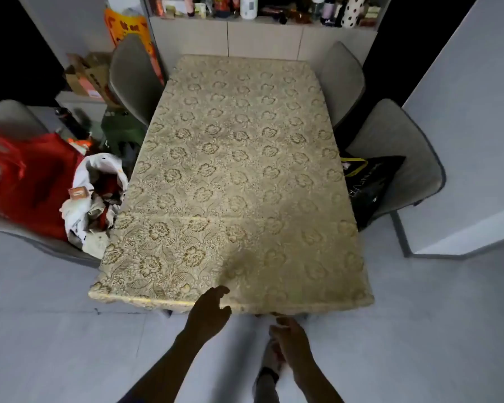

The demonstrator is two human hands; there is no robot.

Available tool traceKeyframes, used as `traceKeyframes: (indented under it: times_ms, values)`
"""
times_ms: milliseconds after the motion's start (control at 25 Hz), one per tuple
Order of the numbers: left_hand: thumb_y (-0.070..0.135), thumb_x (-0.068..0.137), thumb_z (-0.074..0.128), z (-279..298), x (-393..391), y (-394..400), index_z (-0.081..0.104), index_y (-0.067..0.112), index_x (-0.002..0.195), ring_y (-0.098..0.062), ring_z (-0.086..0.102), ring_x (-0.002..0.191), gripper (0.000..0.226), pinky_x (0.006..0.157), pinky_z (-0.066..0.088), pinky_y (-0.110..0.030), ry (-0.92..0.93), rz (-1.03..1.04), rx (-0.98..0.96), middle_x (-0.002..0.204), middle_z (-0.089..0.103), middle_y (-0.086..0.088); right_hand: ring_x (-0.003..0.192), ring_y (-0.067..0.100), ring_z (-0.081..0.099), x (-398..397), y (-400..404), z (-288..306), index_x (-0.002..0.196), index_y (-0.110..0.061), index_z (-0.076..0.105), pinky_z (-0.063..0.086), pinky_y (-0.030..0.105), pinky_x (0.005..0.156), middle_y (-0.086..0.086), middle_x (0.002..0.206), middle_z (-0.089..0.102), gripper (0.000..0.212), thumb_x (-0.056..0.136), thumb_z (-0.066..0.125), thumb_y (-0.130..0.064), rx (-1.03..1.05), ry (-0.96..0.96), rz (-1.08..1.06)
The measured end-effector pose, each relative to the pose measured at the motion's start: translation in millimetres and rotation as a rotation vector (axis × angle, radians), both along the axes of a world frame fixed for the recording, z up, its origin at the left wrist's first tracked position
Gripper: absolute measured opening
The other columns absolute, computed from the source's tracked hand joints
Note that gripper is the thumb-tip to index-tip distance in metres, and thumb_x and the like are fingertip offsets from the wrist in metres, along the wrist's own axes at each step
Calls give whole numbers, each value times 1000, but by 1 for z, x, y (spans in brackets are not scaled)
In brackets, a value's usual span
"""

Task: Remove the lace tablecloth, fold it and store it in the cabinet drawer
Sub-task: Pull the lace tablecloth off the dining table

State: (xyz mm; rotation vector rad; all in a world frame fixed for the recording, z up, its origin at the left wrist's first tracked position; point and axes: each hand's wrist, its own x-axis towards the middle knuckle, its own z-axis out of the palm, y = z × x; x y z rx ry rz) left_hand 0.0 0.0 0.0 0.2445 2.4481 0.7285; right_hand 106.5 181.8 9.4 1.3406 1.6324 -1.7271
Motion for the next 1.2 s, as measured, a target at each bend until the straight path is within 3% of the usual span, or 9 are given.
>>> traceKeyframes:
  times_ms: [160, 240, 360, 520, 600, 680, 800, 1080, 1200]
  values:
    - [19, 80, 63, -32, -14, 37, -13, 25, 153, -40, -7, 149, 106, 118, 23, -50, 42, -110, -466, 160, -20, -16, 73, 32, 55, -29, 48, -46, 116, -6, 56, 49, 35, 54, 16, 99, 56, 56, 80, 75, -44, -240, -141, -131]
    - [24, 62, 85, -41, -19, 46, 16, 13, 154, -53, 26, 140, 116, 104, 43, -55, 188, -194, -530, 158, 11, -30, 75, 33, 59, -42, 60, -62, 107, -3, 60, 51, 38, 62, 16, 89, 61, 43, 88, 66, -41, -286, -169, -229]
    - [19, 19, 99, -40, -26, 40, 74, 9, 108, -39, 69, 77, 93, 53, 60, -38, 265, -332, -584, 111, 68, -27, 93, 37, 66, -47, 76, -60, 88, 0, 70, 50, 38, 76, 16, 83, 71, 44, 101, 44, -34, -47, -141, 2]
    - [28, 85, 69, -9, -77, 23, 63, 22, 118, -12, 52, 96, 33, 88, 49, -28, -136, -467, -430, 133, 53, -2, 77, 34, 68, -88, 108, -10, 78, 5, 71, 52, 41, 77, 25, 86, 74, 40, 99, 47, -20, -21, -175, 217]
    - [29, 90, 63, 25, -128, 23, 61, 22, 101, -9, 53, 92, 14, 84, 47, -28, -252, -465, -230, 110, 60, 5, 59, 26, 69, -133, 130, 18, 69, 2, 70, 53, 33, 61, 20, 73, 75, 37, 94, 54, -21, -53, -103, 163]
    - [18, 89, 62, 61, -187, 34, 62, 18, 93, -21, 63, 87, 4, 73, 48, -33, 125, -259, -89, 97, 66, -1, 69, 20, 72, -199, 146, 52, 81, -3, 73, 53, 30, 63, 10, 78, 78, 30, 93, 55, -25, 14, 146, 99]
    - [12, 81, 62, 101, -258, 48, 58, 12, 116, -36, 57, 99, 35, 78, 48, -45, 833, 142, -116, 115, 61, -14, 98, 17, 62, -288, 146, 92, 115, -18, 65, 50, 29, 77, -1, 114, 67, 26, 92, 59, -26, 131, 487, 48]
    - [40, 86, 57, 8, -243, -10, 26, 23, 151, -28, 33, 138, 73, 105, 37, -40, 233, -195, -427, 157, 27, -7, 136, 19, 41, -264, 51, 4, 145, -25, 37, 34, 32, 112, -2, 152, 41, 58, 90, 56, -23, 596, 293, 704]
    - [24, 75, 71, -19, -268, -47, 30, 18, 151, -37, 36, 140, 86, 103, 44, -47, 281, -221, -471, 158, 29, -18, 144, 22, 29, -283, 18, -28, 152, -27, 22, 30, 38, 115, 0, 161, 21, 73, 87, 55, -21, 846, 246, 977]
